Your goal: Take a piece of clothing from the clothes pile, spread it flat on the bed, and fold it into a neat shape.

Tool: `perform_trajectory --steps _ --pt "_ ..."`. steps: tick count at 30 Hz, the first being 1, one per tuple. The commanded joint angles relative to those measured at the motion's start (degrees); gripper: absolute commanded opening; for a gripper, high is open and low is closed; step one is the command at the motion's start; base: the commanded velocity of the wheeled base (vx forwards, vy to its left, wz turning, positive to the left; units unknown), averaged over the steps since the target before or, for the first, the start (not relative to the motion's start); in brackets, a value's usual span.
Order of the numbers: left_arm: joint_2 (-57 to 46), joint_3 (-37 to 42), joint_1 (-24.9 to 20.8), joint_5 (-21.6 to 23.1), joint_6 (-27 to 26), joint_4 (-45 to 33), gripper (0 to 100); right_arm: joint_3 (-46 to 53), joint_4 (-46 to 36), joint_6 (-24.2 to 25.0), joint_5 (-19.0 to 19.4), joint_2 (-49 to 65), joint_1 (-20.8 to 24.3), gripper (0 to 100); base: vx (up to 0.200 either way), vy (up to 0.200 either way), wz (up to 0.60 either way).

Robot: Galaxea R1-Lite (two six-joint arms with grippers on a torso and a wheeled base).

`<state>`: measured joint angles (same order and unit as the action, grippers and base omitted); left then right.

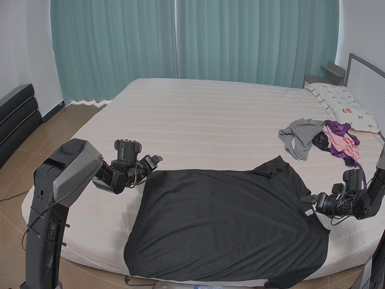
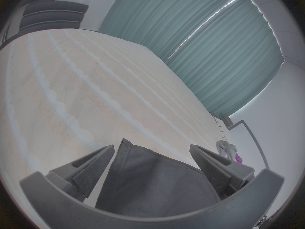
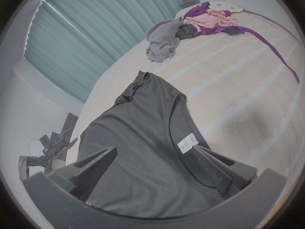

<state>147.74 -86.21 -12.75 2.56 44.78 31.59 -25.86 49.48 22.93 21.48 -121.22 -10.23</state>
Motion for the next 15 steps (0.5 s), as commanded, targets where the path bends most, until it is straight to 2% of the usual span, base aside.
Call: perform_trajectory --steps 1,13,14,15 --pt "5.19 -3.52 -0.17 -1.42 -0.04 -0.03 100 -0.07 0.09 0.01 -0.03 -0.07 -0.23 100 0.000 0.000 0.00" --pt "5.81 -3.96 -0.52 -1.42 -0.65 -0.47 100 0.02 0.00 0.01 -0.03 -0.15 -0.14 100 0.000 0.000 0.00" --pt "5.72 -3.88 -0.61 -1.42 -0.74 -0.38 0 0.02 0.00 0.01 -0.03 -0.24 -0.14 100 0.000 0.000 0.00" --pt "5.72 -3.88 -0.61 -1.42 -0.83 -0.38 0 0.02 0.00 0.01 -0.03 -0.24 -0.14 100 0.000 0.000 0.00"
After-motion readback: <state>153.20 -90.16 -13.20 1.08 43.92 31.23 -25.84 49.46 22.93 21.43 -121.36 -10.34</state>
